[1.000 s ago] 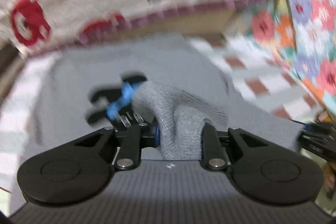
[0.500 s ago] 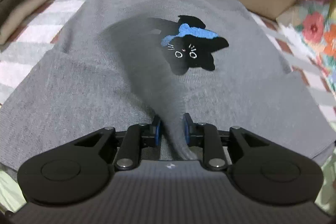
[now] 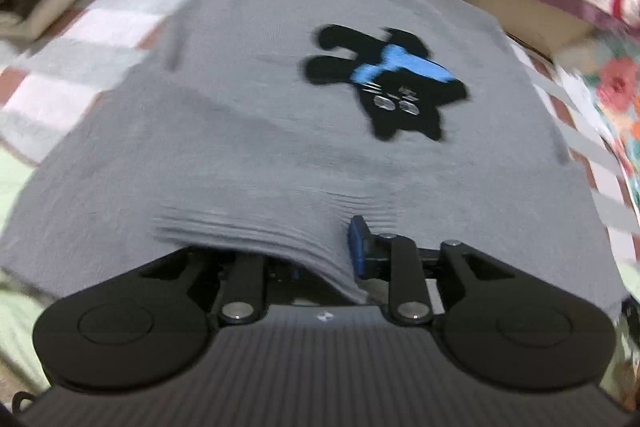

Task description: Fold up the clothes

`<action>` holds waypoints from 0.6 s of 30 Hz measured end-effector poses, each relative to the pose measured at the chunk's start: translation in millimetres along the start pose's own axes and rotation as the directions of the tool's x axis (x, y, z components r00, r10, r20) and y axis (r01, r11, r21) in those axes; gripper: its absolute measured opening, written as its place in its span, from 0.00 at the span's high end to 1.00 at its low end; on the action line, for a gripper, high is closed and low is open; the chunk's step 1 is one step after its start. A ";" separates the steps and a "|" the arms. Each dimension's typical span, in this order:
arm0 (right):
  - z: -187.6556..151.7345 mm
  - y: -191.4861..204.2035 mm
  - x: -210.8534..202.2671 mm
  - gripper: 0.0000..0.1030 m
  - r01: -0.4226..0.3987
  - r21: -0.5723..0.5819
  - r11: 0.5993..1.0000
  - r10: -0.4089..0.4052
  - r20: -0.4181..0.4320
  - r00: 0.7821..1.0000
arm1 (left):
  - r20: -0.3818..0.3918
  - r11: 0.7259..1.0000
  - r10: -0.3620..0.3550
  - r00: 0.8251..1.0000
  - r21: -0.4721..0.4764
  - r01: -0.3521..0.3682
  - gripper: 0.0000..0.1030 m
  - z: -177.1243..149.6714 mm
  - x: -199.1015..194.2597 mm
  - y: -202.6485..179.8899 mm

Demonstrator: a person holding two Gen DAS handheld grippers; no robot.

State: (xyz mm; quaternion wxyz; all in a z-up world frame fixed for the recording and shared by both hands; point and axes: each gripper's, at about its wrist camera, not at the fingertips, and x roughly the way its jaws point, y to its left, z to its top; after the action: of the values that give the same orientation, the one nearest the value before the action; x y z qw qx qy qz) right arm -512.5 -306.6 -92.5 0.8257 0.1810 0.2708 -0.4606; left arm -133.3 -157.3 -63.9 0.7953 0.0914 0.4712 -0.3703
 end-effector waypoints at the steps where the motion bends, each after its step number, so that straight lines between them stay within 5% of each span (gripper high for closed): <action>1: 0.6 1.0 -0.8 0.85 0.004 -0.008 1.000 -0.004 -0.001 1.000 | 0.010 0.999 0.032 0.999 -0.005 -0.032 0.74 1.2 -3.1 5.5; 7: 5.8 -2.4 -5.0 0.70 0.016 -0.020 1.000 -0.017 -0.027 1.000 | 0.044 0.975 0.210 0.977 -0.081 -0.206 0.59 6.4 -22.5 53.3; 13: 7.3 -2.1 -12.9 0.61 0.033 -0.013 0.999 -0.033 -0.075 0.997 | 0.020 0.967 0.151 0.988 -0.212 -0.143 0.58 7.9 -29.7 86.2; 15: 7.6 -1.4 -15.5 0.50 0.041 -0.014 0.999 -0.042 -0.091 0.995 | 0.021 0.968 0.137 0.990 -0.215 -0.129 0.54 7.9 -29.8 85.0; 18: 8.0 -0.4 -19.5 0.50 0.052 -0.016 0.998 -0.054 -0.115 0.992 | 0.014 0.969 0.122 0.992 -0.219 -0.116 0.51 8.0 -30.8 82.7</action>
State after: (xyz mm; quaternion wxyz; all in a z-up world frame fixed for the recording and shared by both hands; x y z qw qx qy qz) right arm -519.0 -298.2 -74.3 0.7972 0.1949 0.3257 -0.4695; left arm -80.7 -87.1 -51.3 0.8278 0.0267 0.4916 -0.2690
